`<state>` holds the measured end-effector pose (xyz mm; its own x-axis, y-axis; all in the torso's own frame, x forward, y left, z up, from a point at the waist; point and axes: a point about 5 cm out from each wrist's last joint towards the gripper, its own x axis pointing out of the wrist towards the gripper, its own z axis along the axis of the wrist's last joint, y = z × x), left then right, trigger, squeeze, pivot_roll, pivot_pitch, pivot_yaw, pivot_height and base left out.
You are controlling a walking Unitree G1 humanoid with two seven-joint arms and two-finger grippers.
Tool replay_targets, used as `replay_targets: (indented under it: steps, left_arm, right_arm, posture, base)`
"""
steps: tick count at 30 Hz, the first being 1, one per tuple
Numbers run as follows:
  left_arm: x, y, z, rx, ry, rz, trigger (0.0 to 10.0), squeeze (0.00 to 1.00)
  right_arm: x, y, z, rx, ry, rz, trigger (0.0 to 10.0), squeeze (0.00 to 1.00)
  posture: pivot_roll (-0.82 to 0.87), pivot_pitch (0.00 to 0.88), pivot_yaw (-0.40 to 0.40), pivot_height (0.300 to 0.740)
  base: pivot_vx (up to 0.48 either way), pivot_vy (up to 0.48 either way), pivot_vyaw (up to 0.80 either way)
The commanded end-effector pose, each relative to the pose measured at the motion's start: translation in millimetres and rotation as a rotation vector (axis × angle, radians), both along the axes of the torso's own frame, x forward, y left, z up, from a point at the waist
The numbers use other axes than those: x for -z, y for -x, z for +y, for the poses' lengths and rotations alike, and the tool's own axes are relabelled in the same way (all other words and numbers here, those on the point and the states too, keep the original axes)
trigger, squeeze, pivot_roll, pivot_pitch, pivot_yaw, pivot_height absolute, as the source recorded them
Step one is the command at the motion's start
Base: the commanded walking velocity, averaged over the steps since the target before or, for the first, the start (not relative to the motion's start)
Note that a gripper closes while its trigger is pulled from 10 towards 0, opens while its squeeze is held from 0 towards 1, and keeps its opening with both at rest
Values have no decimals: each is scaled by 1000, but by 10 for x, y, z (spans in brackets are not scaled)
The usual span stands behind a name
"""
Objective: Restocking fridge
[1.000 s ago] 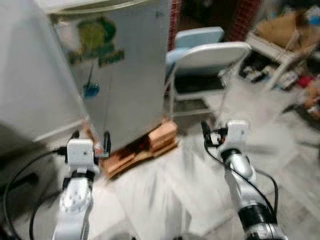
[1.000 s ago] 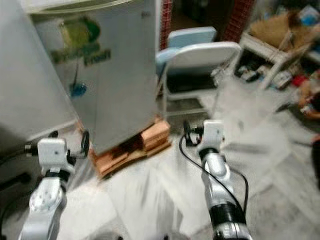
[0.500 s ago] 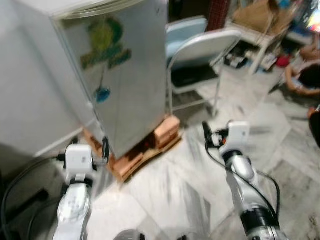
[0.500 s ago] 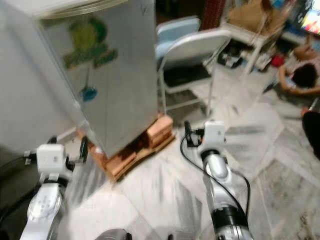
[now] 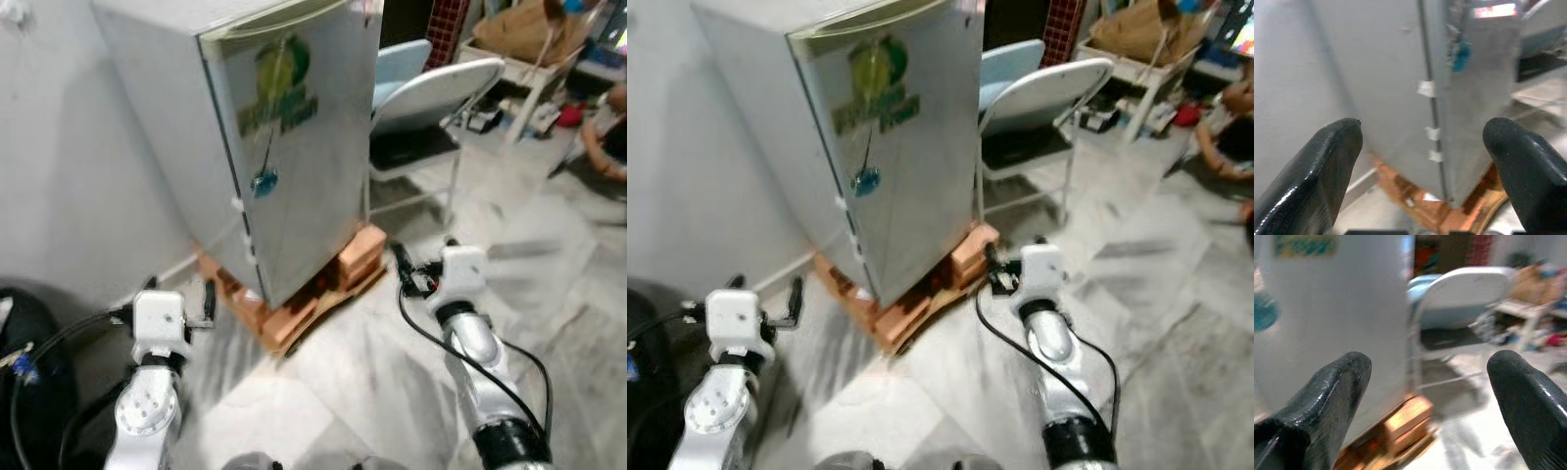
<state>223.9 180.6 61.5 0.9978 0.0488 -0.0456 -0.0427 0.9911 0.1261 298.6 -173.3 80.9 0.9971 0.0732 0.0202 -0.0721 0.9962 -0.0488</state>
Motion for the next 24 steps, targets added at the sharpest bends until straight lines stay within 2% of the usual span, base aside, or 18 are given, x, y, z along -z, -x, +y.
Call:
replay_targets:
  steps: [1, 17, 24]
  left_arm:
    - [-39, -24, 34, -3, -10, -16, 10000, 0]
    - [-38, -64, -9, 11, 23, -20, 10000, 0]
    - [-42, -47, -31, 11, 32, -31, 10000, 0]
  right_arm:
    - [-43, -46, 68, -24, -3, -13, 10000, 0]
    - [-71, -58, 87, -32, 4, -27, 10000, 0]
    - [-68, -59, 93, -38, 13, -25, 10000, 0]
  posture:
    - [8, 18, 21, 740]
    - [-3, 17, 22, 740]
    - [-1, 20, 17, 740]
  base:
    - [375, 300, -800]
    - [353, 322, -784]
    - [0, 384, 0]
